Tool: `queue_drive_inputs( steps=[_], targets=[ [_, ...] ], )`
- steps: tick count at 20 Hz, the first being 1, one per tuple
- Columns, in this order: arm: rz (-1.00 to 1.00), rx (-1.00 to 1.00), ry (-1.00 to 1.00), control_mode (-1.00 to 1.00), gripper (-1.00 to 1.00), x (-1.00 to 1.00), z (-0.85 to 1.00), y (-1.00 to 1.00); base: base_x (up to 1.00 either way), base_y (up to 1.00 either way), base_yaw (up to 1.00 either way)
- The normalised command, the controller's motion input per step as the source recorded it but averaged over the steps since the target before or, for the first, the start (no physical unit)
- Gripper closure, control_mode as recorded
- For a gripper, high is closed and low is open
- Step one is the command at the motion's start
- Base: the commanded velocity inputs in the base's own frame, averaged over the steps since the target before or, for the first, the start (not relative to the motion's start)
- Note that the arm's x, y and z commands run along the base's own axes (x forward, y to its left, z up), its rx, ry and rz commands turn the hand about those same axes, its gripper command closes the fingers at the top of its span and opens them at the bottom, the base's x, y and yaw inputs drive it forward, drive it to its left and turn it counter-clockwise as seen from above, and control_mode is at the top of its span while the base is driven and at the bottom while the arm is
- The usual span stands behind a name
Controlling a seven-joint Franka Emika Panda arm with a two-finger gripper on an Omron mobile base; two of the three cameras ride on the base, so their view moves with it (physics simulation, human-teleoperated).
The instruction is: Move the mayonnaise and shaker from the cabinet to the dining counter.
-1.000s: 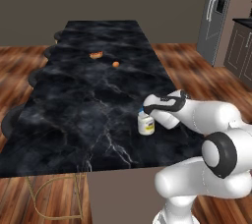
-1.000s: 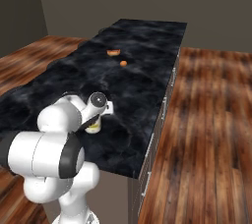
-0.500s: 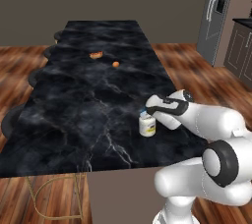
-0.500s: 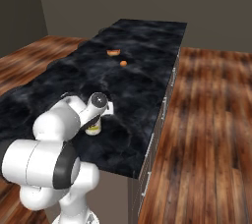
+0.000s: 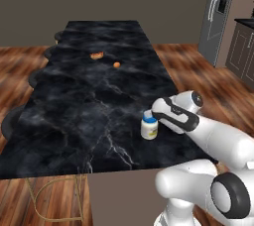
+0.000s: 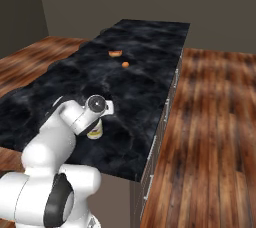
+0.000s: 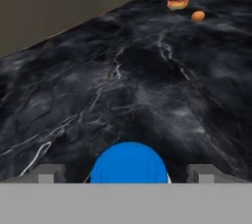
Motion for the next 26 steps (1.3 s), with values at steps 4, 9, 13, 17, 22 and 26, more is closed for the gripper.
queue_drive_inputs(
  steps=[4,9,13,17,22,26],
  targets=[
    [0.00,0.00,-0.04,-1.00,-1.00,-0.11,0.73,0.00,0.00,0.00,0.00],
    [-0.07,-0.01,0.01,-1.00,-1.00,-0.12,0.82,0.00,0.00,0.00,0.00],
    [-0.14,-0.03,0.14,-1.00,-1.00,-0.04,0.93,-0.05,0.00,0.00,0.00],
    [-0.15,-0.01,0.21,-1.00,-1.00,-0.16,0.84,-0.14,0.00,0.00,0.00],
    [-0.17,0.00,0.17,-1.00,-1.00,-0.43,0.59,-0.33,0.00,0.00,0.00],
    [-0.12,0.00,0.08,-1.00,-1.00,-0.55,0.31,-0.26,0.00,0.00,0.00]
  ],
)
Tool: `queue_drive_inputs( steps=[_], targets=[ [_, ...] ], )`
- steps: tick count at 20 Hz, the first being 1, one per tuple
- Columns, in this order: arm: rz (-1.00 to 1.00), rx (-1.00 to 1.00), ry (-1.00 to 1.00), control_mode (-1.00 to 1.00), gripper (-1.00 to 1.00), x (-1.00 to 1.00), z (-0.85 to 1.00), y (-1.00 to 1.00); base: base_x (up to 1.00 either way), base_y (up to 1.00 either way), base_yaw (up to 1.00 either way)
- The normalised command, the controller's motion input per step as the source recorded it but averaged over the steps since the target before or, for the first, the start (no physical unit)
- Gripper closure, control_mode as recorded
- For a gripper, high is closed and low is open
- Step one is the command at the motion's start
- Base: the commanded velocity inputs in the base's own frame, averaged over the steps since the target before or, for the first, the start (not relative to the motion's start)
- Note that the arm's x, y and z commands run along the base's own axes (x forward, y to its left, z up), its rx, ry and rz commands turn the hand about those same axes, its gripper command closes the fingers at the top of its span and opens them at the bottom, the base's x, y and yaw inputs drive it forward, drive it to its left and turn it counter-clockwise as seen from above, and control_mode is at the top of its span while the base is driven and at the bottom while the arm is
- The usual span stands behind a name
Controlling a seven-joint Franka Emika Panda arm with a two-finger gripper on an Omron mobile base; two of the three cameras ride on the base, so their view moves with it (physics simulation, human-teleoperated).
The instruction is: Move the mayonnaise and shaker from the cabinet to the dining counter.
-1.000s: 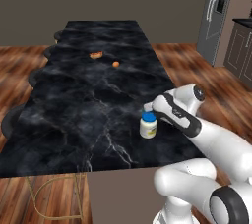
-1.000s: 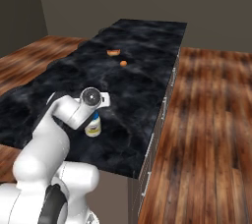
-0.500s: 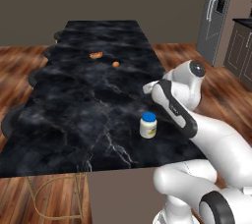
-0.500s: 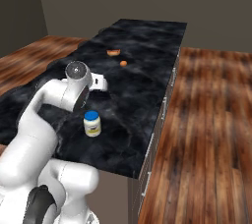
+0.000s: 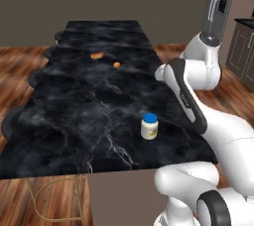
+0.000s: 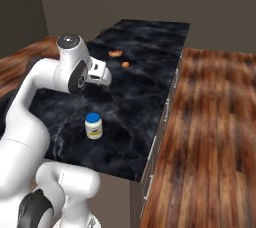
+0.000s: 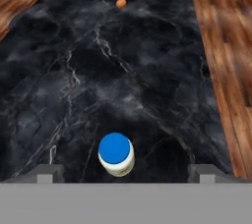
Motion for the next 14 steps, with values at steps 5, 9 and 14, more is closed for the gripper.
queue_drive_inputs(
  steps=[5,9,14],
  targets=[
    [-0.10,0.00,-0.09,-1.00,-1.00,-0.77,0.01,-0.18,0.00,0.00,0.00],
    [-0.08,0.00,-0.29,-1.00,-1.00,-0.73,0.00,-0.02,0.00,0.00,0.00],
    [-0.07,0.02,-0.19,-1.00,-1.00,-0.54,0.24,0.00,0.00,0.00,0.00]
  ],
)
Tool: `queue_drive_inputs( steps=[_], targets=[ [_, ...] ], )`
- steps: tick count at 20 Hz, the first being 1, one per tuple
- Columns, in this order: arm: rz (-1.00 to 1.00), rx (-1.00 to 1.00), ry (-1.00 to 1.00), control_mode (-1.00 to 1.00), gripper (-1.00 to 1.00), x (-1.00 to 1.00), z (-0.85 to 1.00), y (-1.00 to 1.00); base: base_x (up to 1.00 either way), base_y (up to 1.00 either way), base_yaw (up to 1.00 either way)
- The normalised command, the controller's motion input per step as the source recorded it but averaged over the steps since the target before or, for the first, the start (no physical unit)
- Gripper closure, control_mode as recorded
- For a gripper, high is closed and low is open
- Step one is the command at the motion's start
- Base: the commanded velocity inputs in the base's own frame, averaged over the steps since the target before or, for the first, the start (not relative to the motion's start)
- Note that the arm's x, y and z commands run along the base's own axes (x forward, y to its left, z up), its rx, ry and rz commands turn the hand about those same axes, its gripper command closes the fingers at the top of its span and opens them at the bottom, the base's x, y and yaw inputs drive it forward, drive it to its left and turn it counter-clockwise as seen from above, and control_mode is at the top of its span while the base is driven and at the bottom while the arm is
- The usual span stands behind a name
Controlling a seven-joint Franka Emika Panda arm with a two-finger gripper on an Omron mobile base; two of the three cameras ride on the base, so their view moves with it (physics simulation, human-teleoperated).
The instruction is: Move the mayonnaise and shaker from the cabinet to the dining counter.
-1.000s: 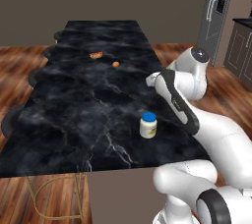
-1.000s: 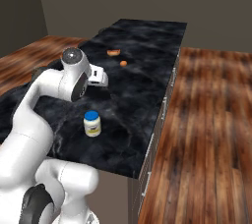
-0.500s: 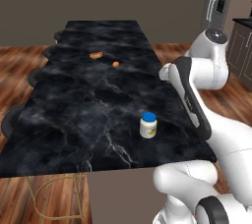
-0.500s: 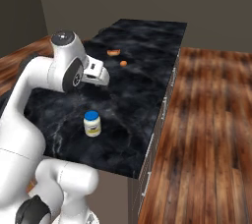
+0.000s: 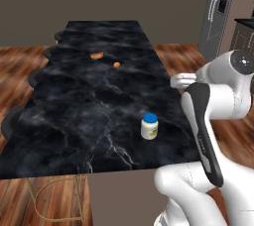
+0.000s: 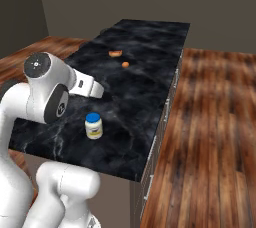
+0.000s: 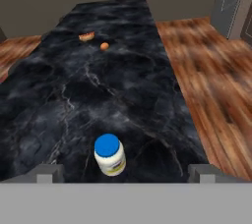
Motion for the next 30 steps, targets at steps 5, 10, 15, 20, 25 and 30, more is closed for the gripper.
queue_drive_inputs(
  steps=[5,10,15,20,25,30],
  targets=[
    [-0.06,0.02,-0.12,-1.00,-1.00,-0.41,0.33,0.00,0.00,0.00,0.00],
    [-0.01,0.00,-0.01,-1.00,-1.00,-0.07,0.30,0.00,0.00,0.00,0.00],
    [0.00,0.00,0.09,-1.00,-1.00,0.00,0.01,0.00,0.00,0.00,0.00],
    [0.00,0.00,0.05,-1.00,-1.00,0.00,-0.01,0.00,0.00,0.00,0.00],
    [0.00,0.00,0.01,1.00,-1.00,0.00,0.00,0.00,-0.04,0.00,0.00],
    [0.00,0.00,0.00,1.00,-1.00,0.00,0.00,0.00,-0.54,0.43,0.40]
  ],
)
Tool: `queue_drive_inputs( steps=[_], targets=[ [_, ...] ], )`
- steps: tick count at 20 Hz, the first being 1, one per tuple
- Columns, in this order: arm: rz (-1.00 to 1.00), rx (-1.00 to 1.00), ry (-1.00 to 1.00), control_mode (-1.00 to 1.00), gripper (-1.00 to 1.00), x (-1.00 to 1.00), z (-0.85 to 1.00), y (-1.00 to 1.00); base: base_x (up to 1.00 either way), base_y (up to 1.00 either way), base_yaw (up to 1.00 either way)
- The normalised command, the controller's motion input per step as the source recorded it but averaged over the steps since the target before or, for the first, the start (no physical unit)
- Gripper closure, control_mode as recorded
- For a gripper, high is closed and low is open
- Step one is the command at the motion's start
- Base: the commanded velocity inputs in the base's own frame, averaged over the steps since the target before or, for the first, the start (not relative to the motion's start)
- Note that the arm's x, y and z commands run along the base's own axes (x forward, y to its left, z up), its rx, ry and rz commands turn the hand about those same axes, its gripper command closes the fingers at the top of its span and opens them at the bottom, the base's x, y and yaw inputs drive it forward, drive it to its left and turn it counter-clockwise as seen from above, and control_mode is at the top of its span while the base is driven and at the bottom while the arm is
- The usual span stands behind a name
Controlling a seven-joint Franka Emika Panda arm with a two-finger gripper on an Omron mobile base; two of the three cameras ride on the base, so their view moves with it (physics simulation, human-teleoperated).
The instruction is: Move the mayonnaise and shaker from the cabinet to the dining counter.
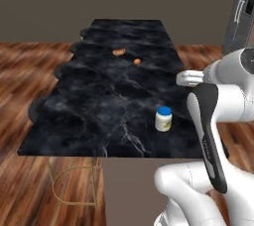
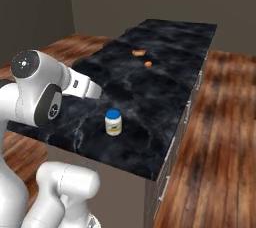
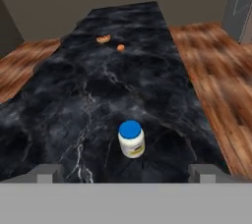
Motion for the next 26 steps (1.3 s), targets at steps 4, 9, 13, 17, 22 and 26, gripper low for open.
queue_drive_inputs(
  steps=[4,9,13,17,22,26],
  targets=[
    [0.00,0.00,0.00,1.00,-1.00,0.00,0.00,0.00,-0.93,0.67,0.72],
    [0.00,0.00,0.00,1.00,-1.00,0.00,0.00,0.00,-0.69,0.38,0.93],
    [0.00,0.00,0.00,1.00,-1.00,0.00,0.00,0.00,-0.44,0.20,1.00],
    [0.00,0.00,0.00,1.00,-1.00,0.00,0.00,0.00,-0.42,0.25,1.00],
    [0.00,0.00,0.00,1.00,-1.00,0.00,0.00,0.00,-0.10,0.55,0.98],
    [0.00,0.00,0.00,1.00,-1.00,0.00,0.00,0.00,0.00,0.23,1.00]
  ],
)
